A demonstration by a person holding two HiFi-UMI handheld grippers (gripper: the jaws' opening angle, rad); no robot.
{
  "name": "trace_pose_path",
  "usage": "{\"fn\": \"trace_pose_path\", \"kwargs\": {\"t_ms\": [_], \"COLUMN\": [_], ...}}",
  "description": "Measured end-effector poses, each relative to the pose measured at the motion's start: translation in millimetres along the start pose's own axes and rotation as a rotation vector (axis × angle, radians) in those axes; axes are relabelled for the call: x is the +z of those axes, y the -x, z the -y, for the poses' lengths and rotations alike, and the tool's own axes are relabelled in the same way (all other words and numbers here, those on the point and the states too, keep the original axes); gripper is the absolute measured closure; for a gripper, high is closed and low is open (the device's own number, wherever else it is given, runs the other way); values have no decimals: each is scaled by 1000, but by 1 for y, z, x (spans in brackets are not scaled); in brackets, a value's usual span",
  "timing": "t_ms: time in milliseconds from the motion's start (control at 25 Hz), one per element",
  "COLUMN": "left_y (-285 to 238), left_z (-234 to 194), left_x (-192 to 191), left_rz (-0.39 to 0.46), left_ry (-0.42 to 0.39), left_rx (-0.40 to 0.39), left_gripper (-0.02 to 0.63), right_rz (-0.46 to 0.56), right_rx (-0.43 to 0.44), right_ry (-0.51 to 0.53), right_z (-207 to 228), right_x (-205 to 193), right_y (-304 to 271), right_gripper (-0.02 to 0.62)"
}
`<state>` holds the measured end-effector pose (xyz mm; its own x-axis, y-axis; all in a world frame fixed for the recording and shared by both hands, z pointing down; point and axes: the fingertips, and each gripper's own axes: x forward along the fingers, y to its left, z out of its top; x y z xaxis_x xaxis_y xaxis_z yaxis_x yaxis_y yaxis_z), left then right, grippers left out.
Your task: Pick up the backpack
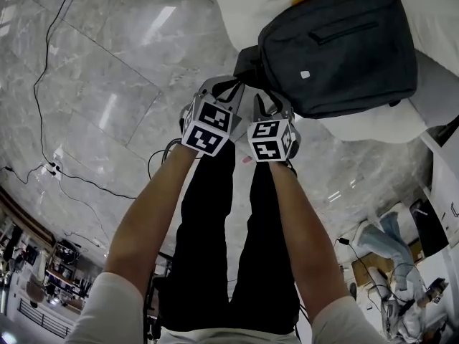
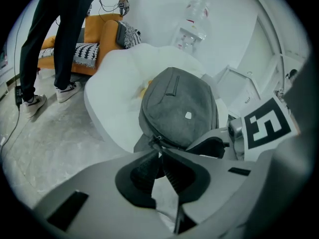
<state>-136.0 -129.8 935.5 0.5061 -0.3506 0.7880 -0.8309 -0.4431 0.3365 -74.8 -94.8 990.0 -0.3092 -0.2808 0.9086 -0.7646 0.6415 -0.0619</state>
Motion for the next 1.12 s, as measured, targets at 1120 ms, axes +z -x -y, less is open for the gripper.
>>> {"fn": "trace_pose_path", "kwargs": {"t_ms": [1120], "left_y": [-45], "left_z": [-22], "left_x": [-38], "left_rz": [-47], "left_ry": [-49], "left_rx": [1], "left_gripper": [450], "right_rz": [6], "right_rx": [-64], "right_ry": [71], "right_z": [9], "right_x": [-10], "right_y": [-30], "right_gripper": [560]}}
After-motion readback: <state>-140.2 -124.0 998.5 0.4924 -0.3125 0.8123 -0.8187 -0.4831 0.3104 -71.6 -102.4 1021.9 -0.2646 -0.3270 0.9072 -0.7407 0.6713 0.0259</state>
